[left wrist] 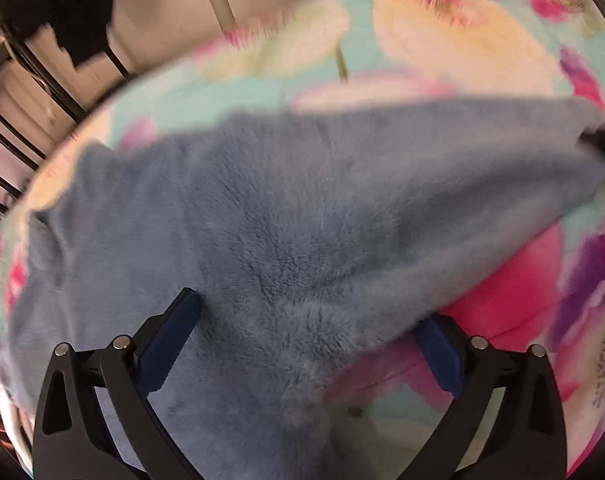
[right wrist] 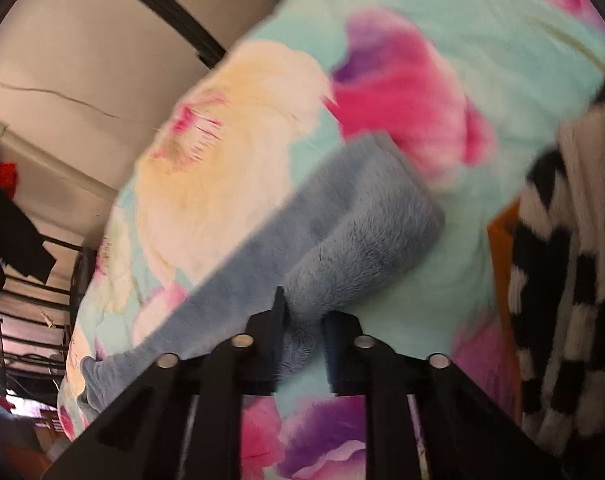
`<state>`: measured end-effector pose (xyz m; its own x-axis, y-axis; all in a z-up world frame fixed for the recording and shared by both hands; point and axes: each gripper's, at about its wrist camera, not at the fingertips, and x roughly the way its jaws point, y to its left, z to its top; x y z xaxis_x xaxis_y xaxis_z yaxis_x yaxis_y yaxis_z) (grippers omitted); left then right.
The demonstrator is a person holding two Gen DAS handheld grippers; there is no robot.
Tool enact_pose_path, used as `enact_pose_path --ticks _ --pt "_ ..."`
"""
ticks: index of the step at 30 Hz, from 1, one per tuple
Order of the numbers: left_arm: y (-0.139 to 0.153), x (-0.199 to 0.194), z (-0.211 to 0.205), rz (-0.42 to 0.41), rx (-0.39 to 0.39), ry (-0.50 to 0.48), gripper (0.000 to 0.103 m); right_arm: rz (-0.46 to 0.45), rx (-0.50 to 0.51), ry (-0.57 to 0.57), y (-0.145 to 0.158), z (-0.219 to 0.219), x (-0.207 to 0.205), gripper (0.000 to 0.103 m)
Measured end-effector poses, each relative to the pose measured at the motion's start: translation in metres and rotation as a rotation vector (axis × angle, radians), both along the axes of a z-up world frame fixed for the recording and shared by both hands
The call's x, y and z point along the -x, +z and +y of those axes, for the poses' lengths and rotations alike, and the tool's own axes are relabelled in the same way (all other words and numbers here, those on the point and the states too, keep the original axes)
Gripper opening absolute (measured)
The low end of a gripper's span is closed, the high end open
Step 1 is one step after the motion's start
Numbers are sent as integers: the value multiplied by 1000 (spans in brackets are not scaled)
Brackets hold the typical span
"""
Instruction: Fold small clothes
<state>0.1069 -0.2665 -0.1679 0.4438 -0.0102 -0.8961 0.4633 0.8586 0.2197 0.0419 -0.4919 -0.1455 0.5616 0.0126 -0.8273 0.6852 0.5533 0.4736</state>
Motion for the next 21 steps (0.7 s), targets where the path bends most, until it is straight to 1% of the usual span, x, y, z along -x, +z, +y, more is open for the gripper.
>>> enact_pose_path --ticks 2,3,4,5,6,9,10,12,14,16,18,21 --pt "3 -4 14 39 81 32 99 -33 52 39 17 10 -6 16" --pt "5 -4 18 51 99 35 98 -49 84 66 26 17 -9 16" --pt "11 -4 24 55 115 35 91 -68 122 106 38 27 -14 16" --pt "15 -4 28 56 129 34 87 -87 145 144 47 37 -18 16" --pt "22 -6 35 70 163 38 87 -101 157 176 54 46 -22 16" --pt "38 -25 58 146 282 128 87 -142 190 302 75 83 -30 16" --pt "44 -36 71 204 347 175 87 -159 193 345 82 97 -34 16" --pt "55 -51 91 240 412 233 87 -178 194 391 89 112 -38 16" --pt "66 -60 109 222 420 271 88 -183 211 441 95 131 -49 16" --pt "75 -64 122 207 399 291 89 -186 225 481 101 147 -51 16" --pt "80 -72 135 222 394 299 89 -192 221 525 104 161 -56 16" --pt "86 -78 153 238 420 304 89 -210 228 607 112 186 -60 16"
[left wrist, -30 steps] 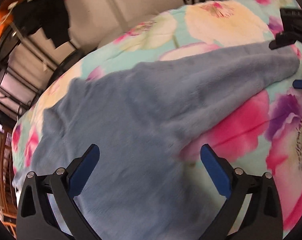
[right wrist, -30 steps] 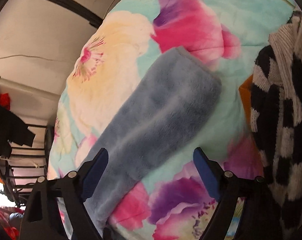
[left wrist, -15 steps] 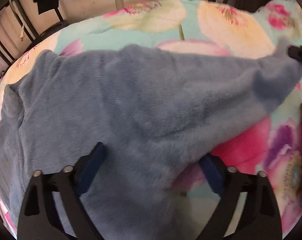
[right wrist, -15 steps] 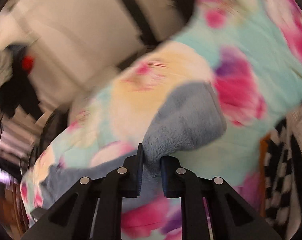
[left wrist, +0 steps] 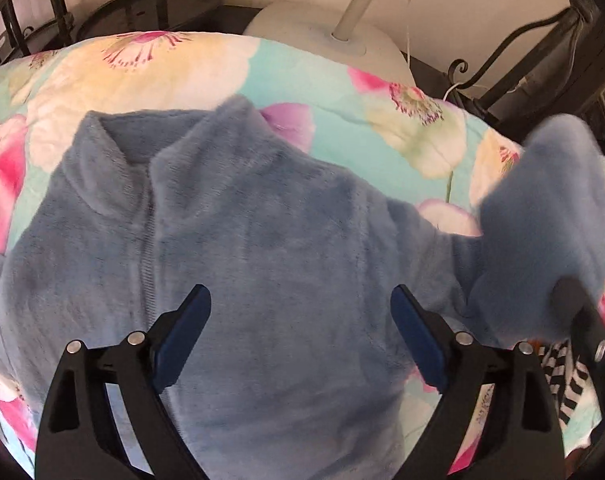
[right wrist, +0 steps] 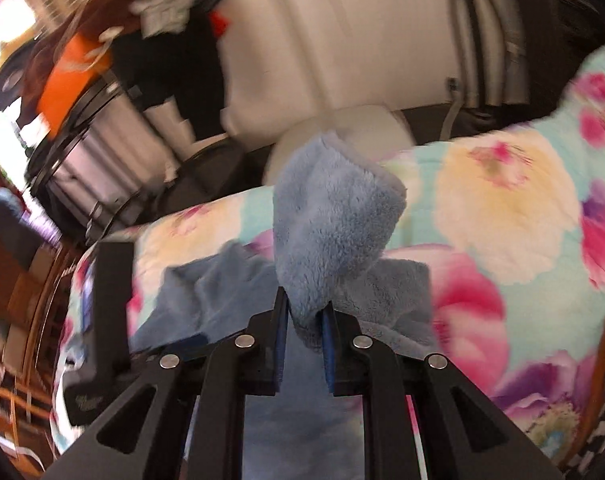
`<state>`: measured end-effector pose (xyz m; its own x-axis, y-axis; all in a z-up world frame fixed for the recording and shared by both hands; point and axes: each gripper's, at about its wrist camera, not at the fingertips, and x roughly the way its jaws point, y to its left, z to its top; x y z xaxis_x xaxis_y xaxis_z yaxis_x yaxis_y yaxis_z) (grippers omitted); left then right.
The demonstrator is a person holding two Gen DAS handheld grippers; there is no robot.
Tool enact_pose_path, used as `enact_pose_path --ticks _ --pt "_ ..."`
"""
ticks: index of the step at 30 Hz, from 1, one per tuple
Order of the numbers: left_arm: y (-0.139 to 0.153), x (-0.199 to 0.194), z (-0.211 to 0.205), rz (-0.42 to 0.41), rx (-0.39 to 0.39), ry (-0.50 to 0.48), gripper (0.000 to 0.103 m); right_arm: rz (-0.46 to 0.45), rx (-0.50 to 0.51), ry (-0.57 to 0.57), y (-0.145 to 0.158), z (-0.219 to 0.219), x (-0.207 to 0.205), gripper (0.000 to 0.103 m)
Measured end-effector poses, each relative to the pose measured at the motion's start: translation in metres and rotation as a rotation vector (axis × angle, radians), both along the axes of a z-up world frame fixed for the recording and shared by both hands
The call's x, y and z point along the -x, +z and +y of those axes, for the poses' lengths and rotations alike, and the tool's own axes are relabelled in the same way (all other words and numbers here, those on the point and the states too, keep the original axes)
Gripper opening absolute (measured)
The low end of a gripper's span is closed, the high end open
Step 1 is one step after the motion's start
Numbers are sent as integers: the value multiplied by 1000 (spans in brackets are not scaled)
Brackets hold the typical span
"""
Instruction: Fold small clothes
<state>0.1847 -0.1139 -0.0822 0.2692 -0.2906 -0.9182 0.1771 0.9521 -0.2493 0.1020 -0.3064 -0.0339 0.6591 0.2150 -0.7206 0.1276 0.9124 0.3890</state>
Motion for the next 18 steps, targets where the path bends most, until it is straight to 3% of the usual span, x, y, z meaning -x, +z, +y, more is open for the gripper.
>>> enact_pose_path --ticks 4,10,11,13,15,18 --pt "4 -3 14 -11 18 25 88 -30 33 55 13 39 6 8" --pt "11 -6 61 -60 -18 52 90 -25 3 145 16 77 -9 8" --pt "9 -7 67 -50 -17 60 93 -9 -17 137 13 78 -15 10" --pt "0 -8 80 -20 -11 101 94 1 -21 92 9 75 -13 35" --pt "-12 -11 90 31 21 120 94 29 41 62 -3 76 -9 41" --pt "-23 -14 92 57 -9 119 94 117 131 118 -31 92 -10 43"
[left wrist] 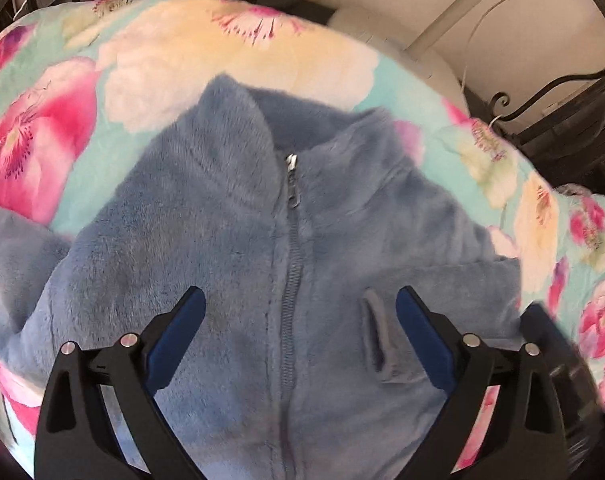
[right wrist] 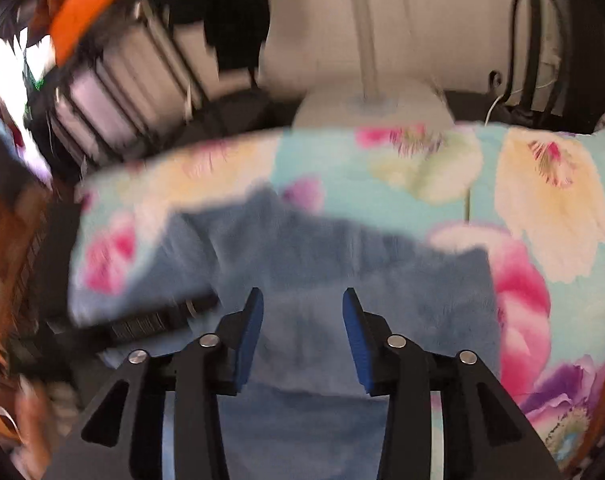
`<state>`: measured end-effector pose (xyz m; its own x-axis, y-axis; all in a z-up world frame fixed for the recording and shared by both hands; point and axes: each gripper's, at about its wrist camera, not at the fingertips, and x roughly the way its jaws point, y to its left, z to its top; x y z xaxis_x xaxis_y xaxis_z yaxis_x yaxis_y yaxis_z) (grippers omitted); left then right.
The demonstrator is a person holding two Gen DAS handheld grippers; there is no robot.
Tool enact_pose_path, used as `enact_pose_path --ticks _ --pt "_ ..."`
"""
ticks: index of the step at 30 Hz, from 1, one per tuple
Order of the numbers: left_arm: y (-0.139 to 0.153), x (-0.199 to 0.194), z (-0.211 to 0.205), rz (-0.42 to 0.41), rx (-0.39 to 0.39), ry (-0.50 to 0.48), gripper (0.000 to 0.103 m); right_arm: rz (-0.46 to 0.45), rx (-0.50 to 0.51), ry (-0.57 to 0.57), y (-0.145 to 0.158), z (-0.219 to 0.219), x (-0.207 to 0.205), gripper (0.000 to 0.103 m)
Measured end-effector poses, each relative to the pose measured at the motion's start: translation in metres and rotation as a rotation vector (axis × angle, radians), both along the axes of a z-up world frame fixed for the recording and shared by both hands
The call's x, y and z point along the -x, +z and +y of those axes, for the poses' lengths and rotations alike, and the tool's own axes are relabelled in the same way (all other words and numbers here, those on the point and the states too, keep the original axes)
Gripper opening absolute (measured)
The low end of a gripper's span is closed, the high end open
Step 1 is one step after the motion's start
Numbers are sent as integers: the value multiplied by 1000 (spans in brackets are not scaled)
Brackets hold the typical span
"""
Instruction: Fold small clothes
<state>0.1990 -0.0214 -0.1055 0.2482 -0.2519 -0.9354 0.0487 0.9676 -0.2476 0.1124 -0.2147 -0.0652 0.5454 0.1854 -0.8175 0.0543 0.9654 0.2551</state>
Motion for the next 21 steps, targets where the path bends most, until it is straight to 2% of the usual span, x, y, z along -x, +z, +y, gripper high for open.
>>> enact_pose_path --ticks 2,4,6,9,10,11,12,15,16,19,21 --pt "-8 -1 1 30 0 2 94 32 36 68 -17 15 4 45" --pt "-17 -4 -4 67 40 -15 94 41 79 168 -31 35 11 53" --pt "-22 -5 -14 74 27 -48 94 39 144 263 -44 54 17 55" --pt "-30 -5 -31 78 -20 -105 93 17 305 330 -61 75 24 54" --pt "-31 -5 -35 79 -21 -113 93 11 331 332 -65 77 26 46" --pt "-32 -6 -39 78 -23 -120 93 12 331 330 -68 75 28 33" --pt "-32 -5 -42 74 -22 -128 93 19 316 331 -70 74 28 9" --pt "-25 -5 -49 53 14 -163 87 -34 257 312 -55 71 31 8" --pt "-19 -6 -49 55 66 -179 77 -61 237 302 -45 71 32 8" --pt "-1 -9 -41 48 167 -167 76 -122 154 277 -19 78 32 7" --pt "11 -11 -29 22 193 -150 74 -135 104 256 -10 83 32 8"
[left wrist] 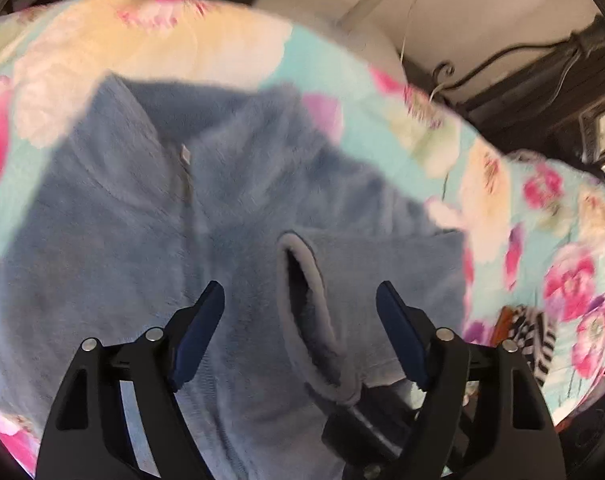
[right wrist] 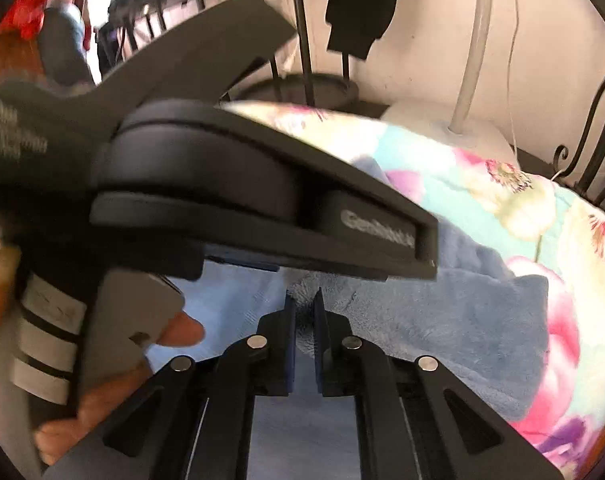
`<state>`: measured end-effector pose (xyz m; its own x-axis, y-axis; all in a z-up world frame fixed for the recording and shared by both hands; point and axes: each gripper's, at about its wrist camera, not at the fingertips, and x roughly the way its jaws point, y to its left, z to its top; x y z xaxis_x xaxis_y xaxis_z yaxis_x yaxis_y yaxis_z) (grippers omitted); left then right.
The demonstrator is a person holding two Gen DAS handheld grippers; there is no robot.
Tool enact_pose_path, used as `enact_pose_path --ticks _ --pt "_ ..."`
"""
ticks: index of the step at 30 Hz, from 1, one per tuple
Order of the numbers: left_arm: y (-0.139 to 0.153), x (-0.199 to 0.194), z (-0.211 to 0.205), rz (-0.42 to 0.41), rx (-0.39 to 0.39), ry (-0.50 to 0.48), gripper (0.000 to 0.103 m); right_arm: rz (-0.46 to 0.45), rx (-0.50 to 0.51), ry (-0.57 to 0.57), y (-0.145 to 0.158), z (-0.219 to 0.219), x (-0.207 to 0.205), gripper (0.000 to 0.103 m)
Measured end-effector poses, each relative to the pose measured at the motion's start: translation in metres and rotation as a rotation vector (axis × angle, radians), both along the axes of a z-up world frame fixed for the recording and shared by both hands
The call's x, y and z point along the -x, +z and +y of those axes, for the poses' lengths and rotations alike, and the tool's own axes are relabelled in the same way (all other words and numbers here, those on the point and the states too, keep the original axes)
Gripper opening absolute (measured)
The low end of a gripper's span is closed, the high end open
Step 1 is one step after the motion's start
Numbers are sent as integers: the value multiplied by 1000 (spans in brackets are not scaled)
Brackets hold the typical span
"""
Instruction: Fold small clothes
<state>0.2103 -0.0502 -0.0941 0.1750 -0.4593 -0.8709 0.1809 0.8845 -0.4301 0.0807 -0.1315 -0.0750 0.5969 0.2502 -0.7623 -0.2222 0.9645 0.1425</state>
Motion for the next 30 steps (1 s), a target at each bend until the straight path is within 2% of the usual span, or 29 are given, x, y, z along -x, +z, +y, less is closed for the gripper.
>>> enact_pose_path --ticks 3,4,5,8,11,14,16,19,22,25,27,28,30 --pt "15 -3 26 -28 62 33 74 4 -97 -19 3 11 -5 7" --pt "18 -4 36 -42 58 40 74 5 -129 -32 1 17 -8 7" --pt "18 -6 41 -56 36 45 74 9 -151 -40 -3 24 -11 7" --pt "12 -7 65 -112 -94 97 74 64 -187 -56 -28 48 -20 8" --pt "-7 -7 84 -99 -166 136 73 115 -179 -45 -47 66 -23 8" --pt "-16 -5 86 -114 -232 128 72 161 -183 -26 -59 70 -25 17" --pt "-11 -3 78 -154 -294 112 72 144 -200 -7 -51 60 -21 22" --pt "10 3 69 -254 -364 120 72 83 -189 33 -25 34 -10 22" --pt "31 7 66 -319 -342 114 73 19 -142 38 0 -7 2 23" --pt "41 10 52 -317 -262 56 75 100 -154 12 1 -44 11 24" --pt "34 17 43 -295 -245 2 79 141 -192 -10 -6 -68 31 25" --pt "25 19 33 -282 -273 -33 79 181 -225 -13 -17 -77 57 25" --pt "1 22 18 -273 -382 -51 79 240 -230 12 -36 -72 68 25"
